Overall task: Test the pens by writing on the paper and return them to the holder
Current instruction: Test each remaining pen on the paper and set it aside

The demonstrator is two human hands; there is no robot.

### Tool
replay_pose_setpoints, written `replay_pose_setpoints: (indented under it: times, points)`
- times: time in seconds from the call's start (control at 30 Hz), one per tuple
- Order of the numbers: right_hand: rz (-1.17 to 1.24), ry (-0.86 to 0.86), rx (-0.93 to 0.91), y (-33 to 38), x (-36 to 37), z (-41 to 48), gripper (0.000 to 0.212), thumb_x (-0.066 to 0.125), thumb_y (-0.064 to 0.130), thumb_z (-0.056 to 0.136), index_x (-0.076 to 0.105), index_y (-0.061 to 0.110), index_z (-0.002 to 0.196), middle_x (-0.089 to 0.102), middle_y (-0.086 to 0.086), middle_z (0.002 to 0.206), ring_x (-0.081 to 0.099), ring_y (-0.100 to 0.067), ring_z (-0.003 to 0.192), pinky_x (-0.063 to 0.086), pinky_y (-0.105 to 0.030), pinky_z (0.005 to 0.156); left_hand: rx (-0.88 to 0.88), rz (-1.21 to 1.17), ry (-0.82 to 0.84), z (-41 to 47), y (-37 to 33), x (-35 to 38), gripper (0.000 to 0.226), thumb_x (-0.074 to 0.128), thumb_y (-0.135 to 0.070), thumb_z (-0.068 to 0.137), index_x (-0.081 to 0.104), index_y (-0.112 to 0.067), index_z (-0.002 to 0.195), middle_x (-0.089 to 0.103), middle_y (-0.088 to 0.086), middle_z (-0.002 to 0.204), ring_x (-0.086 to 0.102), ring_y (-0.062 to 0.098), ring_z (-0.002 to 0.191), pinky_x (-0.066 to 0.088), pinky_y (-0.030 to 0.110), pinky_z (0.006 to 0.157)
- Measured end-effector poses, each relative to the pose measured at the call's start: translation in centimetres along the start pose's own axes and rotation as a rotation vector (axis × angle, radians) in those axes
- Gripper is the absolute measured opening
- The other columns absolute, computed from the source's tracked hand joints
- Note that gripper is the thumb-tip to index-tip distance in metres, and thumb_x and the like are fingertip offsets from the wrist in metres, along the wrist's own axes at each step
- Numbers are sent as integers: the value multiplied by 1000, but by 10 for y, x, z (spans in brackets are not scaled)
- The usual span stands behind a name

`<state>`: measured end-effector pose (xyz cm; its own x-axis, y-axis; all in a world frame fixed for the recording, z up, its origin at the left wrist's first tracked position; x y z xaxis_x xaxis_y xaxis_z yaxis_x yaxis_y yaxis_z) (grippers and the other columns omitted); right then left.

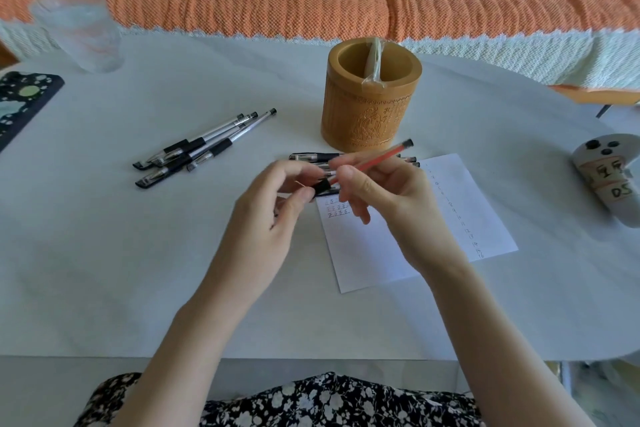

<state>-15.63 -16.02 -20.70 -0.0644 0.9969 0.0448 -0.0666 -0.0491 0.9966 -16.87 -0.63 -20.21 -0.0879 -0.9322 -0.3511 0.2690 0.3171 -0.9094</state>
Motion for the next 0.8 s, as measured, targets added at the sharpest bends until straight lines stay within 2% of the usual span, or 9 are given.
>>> replay_pose_setpoints:
  times: [0.07, 0.13, 0.2, 0.3, 0.43, 0.6, 0.7, 0.77, 0.8]
  points:
    - [51, 13, -5, 1, 1, -1, 16, 63, 20, 82, 65, 6, 88, 60, -3, 60, 48, -15, 50, 39, -23, 46, -38, 5, 63, -2, 0, 6, 18, 49, -13, 95, 58, -26, 104, 67, -16, 96, 61, -4, 87, 42, 6, 73]
    - [52, 1, 1, 0, 0, 0, 9, 60, 14, 87, 64, 6, 84, 61, -3, 58, 50, -15, 48, 39, -23, 45, -56, 38, 113, -3, 0, 10, 17, 49, -15, 95, 59, -28, 100, 66, -12, 83, 61, -2, 78, 41, 7, 71]
    - [39, -6, 8, -1, 0, -1, 8, 58, 10, 89, 63, 6, 84, 61, -2, 57, 51, -14, 47, 39, -23, 44, -55, 103, 137, -3, 0, 12, 20, 47, -17, 96, 57, -33, 89, 59, -7, 69, 54, 3, 65, 39, 9, 62]
    - [21, -5, 16, -3, 0, -2, 10, 57, 10, 91, 62, 3, 86, 61, 0, 56, 52, -14, 48, 39, -23, 44, -88, 152, 153, -3, 4, 13, 25, 44, -23, 97, 52, -36, 76, 49, -4, 62, 44, 8, 55, 32, 15, 52]
    - [37, -7, 22, -4, 0, -3, 15, 54, 12, 92, 60, -1, 88, 59, 0, 56, 50, -15, 48, 39, -24, 44, -90, 178, 138, -3, 8, 14, 19, 43, -31, 97, 58, -26, 87, 52, 8, 66, 46, 21, 63, 36, 34, 60]
    - [57, -7, 27, -4, 0, -3, 22, 53, 12, 92, 59, -9, 94, 59, 0, 55, 49, -15, 47, 38, -21, 43, -95, 163, 104, -3, 6, 14, 23, 37, -43, 88, 57, -32, 91, 61, 6, 74, 54, 23, 70, 46, 42, 72]
    - [62, -4, 25, -4, 0, -3, 24, 53, 12, 92, 57, -12, 94, 58, 0, 54, 49, -13, 44, 38, -19, 43, -101, 154, 93, -4, 4, 14, 25, 37, -43, 88, 59, -34, 92, 62, -5, 72, 55, 18, 70, 45, 35, 70]
    - [67, 4, 23, -4, -1, -3, 24, 53, 15, 92, 58, -9, 92, 58, 0, 55, 48, -13, 45, 38, -19, 44, -98, 134, 93, -3, 4, 15, 25, 38, -43, 88, 61, -33, 86, 55, -12, 62, 49, 13, 62, 38, 27, 59]
    - [77, 8, 19, -3, -1, -3, 24, 53, 17, 90, 58, -6, 89, 59, 0, 56, 49, -14, 46, 39, -19, 44, -97, 120, 90, -3, 4, 15, 26, 40, -43, 87, 63, -33, 86, 50, -9, 56, 43, 13, 56, 32, 26, 54]
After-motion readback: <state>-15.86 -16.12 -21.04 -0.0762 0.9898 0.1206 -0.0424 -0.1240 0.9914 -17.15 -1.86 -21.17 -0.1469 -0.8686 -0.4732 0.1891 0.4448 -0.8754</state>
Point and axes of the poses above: each hand's wrist, its own z-axis towards the middle knuckle, its own x-axis out of the palm, y = z × x, the point moved 4 cm from there along z, towards the middle knuckle
